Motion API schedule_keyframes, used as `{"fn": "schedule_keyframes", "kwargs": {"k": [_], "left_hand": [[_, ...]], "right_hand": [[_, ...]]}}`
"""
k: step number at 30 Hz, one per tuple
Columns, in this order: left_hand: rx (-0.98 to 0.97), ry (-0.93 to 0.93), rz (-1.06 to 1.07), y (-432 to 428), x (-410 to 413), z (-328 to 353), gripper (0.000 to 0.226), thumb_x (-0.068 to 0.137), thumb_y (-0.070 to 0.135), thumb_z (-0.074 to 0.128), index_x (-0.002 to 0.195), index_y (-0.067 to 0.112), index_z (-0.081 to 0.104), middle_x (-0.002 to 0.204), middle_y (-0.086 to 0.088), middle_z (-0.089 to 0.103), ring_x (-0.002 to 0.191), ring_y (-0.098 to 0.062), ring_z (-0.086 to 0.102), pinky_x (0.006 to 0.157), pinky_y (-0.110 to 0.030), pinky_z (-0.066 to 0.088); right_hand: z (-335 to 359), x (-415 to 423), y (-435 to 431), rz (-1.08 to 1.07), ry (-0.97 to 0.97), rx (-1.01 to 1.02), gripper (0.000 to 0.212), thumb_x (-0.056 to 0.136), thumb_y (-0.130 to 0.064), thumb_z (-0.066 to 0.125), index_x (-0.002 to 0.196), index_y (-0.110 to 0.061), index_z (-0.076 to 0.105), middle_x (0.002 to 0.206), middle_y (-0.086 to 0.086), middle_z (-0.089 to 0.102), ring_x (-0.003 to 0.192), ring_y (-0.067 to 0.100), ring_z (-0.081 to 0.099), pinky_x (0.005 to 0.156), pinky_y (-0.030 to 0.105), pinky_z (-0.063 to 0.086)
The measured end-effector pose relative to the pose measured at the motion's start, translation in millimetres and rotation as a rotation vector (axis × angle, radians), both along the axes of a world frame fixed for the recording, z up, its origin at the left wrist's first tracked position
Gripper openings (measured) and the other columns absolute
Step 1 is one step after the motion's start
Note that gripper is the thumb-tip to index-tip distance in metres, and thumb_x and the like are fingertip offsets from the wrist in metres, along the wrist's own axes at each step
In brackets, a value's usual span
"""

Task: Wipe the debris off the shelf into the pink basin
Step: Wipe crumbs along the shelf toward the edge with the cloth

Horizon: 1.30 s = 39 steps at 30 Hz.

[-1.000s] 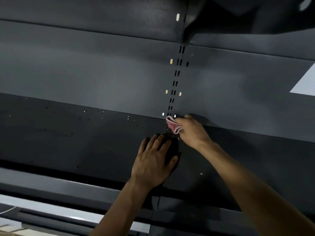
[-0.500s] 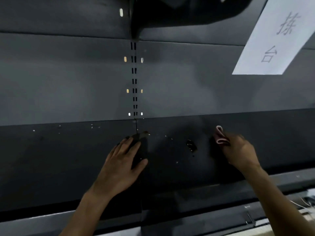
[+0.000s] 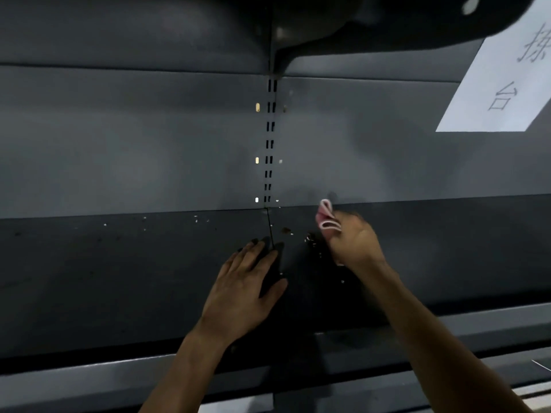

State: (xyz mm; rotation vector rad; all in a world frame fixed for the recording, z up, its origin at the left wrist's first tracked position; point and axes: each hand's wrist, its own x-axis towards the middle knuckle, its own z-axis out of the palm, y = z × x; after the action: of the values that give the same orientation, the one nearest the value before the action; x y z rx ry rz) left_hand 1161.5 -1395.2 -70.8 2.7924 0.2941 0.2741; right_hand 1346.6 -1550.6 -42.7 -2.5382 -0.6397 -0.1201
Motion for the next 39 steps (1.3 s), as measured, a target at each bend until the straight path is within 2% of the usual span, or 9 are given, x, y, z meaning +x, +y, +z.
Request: {"fn": "schedule_keyframes", "kwargs": {"k": [5,7,12,15,21,26,32,35,39], "left_hand": [[-0.025,-0.010,0.006,-1.3,0.3,1.2,0.076,0.085,0.069,0.014,0.152,0.034,0.025,0.162,0.009,0.011,0.149,-0.009,0.004,0.116,-0.025,-0.004],[-0.026,-0.022,0.007,-1.7,-0.1,1.8,0.073,0.088,0.067,0.018,0.152,0.033,0.027,0.162,0.008,0.014,0.149,-0.010,0.006,0.117,-0.027,0.000],[-0.022,-0.014,-0.002,-2.3,1.8,3.0,0.065,0.095,0.062,0.026,0.152,0.031,0.026,0.162,0.006,0.013,0.149,-0.011,0.006,0.119,-0.031,0.004],[-0.030,-0.020,0.001,-3.7,2.1,3.2,0.061,0.097,0.059,0.032,0.152,0.032,0.027,0.162,0.007,0.013,0.149,-0.010,0.005,0.117,-0.028,0.001],[-0.061,-0.007,0.000,-0.5,1.1,2.5,0.061,0.096,0.060,0.035,0.151,0.033,0.030,0.162,0.009,0.015,0.149,-0.009,0.007,0.118,-0.028,0.004],[-0.111,0.012,0.024,2.8,1.6,1.9,0.071,0.086,0.069,0.024,0.148,0.037,0.033,0.160,0.014,0.019,0.148,-0.007,0.011,0.115,-0.027,0.008],[-0.098,0.025,0.025,-2.2,-0.1,2.7,0.080,0.081,0.072,0.016,0.150,0.034,0.032,0.160,0.012,0.018,0.145,0.000,0.006,0.114,-0.022,0.002],[-0.119,0.050,0.039,-8.1,-7.4,9.0,0.085,0.078,0.073,0.017,0.150,0.031,0.033,0.161,0.010,0.018,0.144,0.001,0.005,0.116,-0.023,0.002],[-0.110,0.018,0.113,-21.3,-22.8,9.2,0.079,0.081,0.070,0.024,0.147,0.028,0.040,0.159,0.004,0.026,0.148,-0.012,0.014,0.116,-0.029,0.010]], "right_hand": [[35.4,-15.2,-72.8,-0.027,0.042,-0.028,0.040,0.097,-0.049,0.050,0.072,-0.020,0.061,0.060,0.002,0.061,0.057,0.023,0.063,0.056,0.027,0.043],[42.3,-26.2,-104.0,0.037,0.077,-0.070,0.015,0.094,-0.037,0.058,0.087,-0.027,0.068,0.073,-0.004,0.063,0.064,0.017,0.065,0.056,0.022,0.045],[18.1,-37.3,-129.5,-0.144,0.069,-0.137,0.033,0.093,-0.046,0.053,0.112,-0.023,0.067,0.095,0.004,0.070,0.086,0.028,0.069,0.070,0.027,0.048],[-2.7,-48.1,-107.3,-0.132,-0.068,-0.228,0.028,0.094,-0.039,0.057,0.114,-0.020,0.062,0.091,0.004,0.063,0.075,0.028,0.066,0.068,0.033,0.053],[-15.8,-64.5,-31.6,0.084,-0.102,-0.049,0.014,0.095,-0.023,0.058,0.093,-0.009,0.061,0.088,0.006,0.057,0.065,0.031,0.062,0.057,0.035,0.050],[18.9,-36.0,-52.3,0.237,0.080,0.089,0.045,0.095,-0.059,0.043,0.077,-0.020,0.057,0.072,0.001,0.059,0.060,0.014,0.057,0.055,0.025,0.043],[35.1,20.9,-139.6,0.700,0.064,-0.032,0.013,0.089,-0.012,0.061,0.099,-0.012,0.071,0.092,0.001,0.066,0.085,0.017,0.065,0.076,0.037,0.052],[24.9,29.4,-157.7,0.792,0.155,-0.150,0.037,0.084,0.003,0.065,0.101,-0.030,0.066,0.101,-0.008,0.064,0.093,0.014,0.065,0.082,0.041,0.052],[9.0,16.9,-156.8,0.957,0.118,-0.237,0.058,0.070,0.005,0.063,0.113,-0.034,0.062,0.106,-0.013,0.058,0.096,0.001,0.059,0.080,0.022,0.048]]}}
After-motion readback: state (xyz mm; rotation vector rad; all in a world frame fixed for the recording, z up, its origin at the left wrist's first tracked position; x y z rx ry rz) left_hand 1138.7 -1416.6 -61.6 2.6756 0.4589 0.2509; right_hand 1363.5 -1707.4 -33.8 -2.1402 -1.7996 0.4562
